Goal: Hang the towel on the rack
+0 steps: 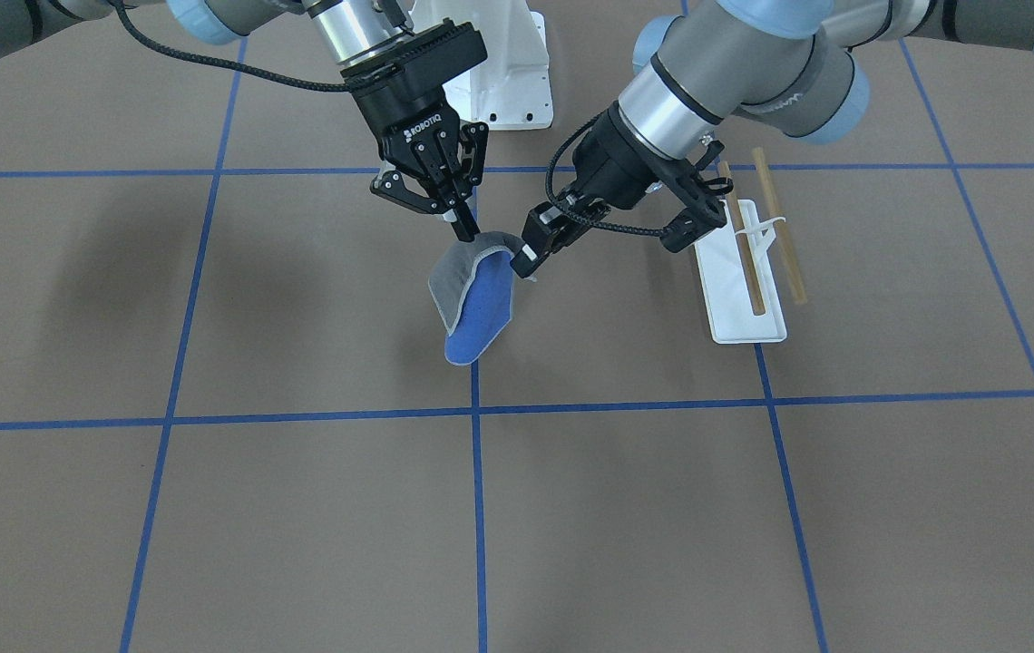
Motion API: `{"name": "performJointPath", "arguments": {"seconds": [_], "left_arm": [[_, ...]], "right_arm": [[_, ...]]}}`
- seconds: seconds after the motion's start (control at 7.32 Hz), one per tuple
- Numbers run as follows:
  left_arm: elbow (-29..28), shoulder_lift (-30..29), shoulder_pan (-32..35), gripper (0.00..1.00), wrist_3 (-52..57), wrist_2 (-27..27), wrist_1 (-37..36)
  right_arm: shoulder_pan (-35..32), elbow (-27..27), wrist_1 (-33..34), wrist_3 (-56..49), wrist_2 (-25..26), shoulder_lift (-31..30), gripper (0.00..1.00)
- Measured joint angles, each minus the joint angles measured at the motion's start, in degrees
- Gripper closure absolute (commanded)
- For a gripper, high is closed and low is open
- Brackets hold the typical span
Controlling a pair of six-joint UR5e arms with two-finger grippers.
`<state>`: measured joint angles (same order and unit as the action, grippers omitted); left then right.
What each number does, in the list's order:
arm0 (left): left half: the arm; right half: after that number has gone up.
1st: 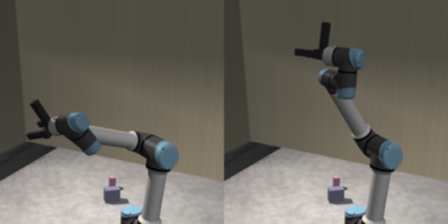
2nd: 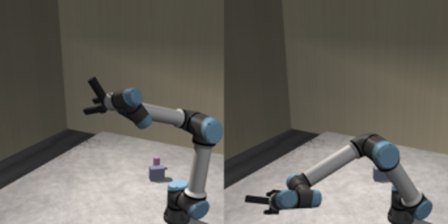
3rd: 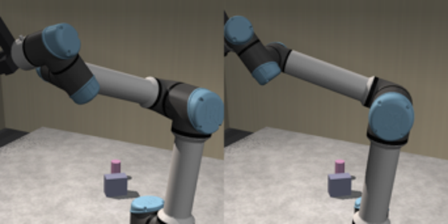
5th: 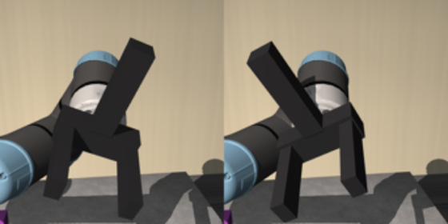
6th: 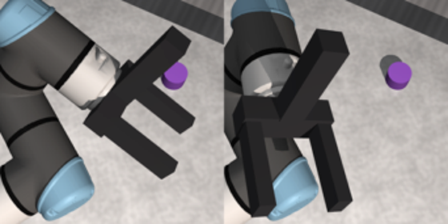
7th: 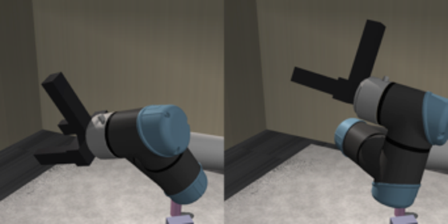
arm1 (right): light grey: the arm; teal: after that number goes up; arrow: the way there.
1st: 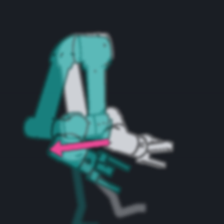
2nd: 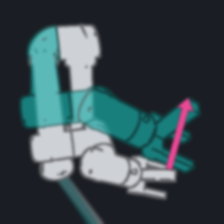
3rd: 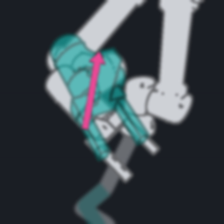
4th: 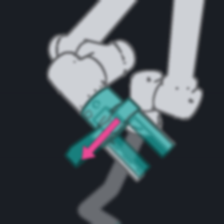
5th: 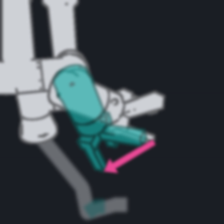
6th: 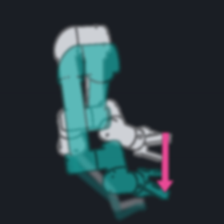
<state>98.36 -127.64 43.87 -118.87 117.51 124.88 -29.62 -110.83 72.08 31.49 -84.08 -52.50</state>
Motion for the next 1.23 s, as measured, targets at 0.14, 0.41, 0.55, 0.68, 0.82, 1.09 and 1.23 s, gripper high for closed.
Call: {"name": "performJointPath", "arguments": {"seconds": [0.14, 0.41, 0.55, 0.68, 0.82, 1.09, 1.23], "left_arm": [[0.0, 0.0, 0.1, 1.0, -0.1, 0.0, 0.0], [0.1, 0.0, 0.4, 1.0, -0.1, 0.0, 0.0], [0.1, 0.0, 0.5, 1.0, -0.2, 0.0, 0.0], [0.5, 0.2, 0.7, 1.0, -0.1, 0.0, 0.0], [1.5, 0.9, 1.0, 1.0, 0.2, 0.1, -0.2], [4.6, 3.1, 1.4, 1.0, 0.5, 0.6, -0.6], [6.5, 4.8, 1.7, 1.0, 0.6, 1.3, -0.6]], "right_arm": [[0.0, -0.7, 0.0, 1.2, 0.0, -0.2, 0.01], [-0.1, -2.1, 0.0, 5.4, -0.3, -1.0, 0.02], [-0.2, -2.7, 0.1, 6.6, -0.6, -1.5, 0.01], [-0.4, -3.0, 0.4, 9.2, -0.8, -2.1, 0.01], [-0.8, -3.1, 1.9, 13.3, -1.0, -3.2, 0.01], [-6.4, -2.7, 11.2, 17.3, -6.3, -4.9, 0.01], [-11.9, -1.9, 16.4, 15.7, -13.8, -5.5, 0.0]]}}
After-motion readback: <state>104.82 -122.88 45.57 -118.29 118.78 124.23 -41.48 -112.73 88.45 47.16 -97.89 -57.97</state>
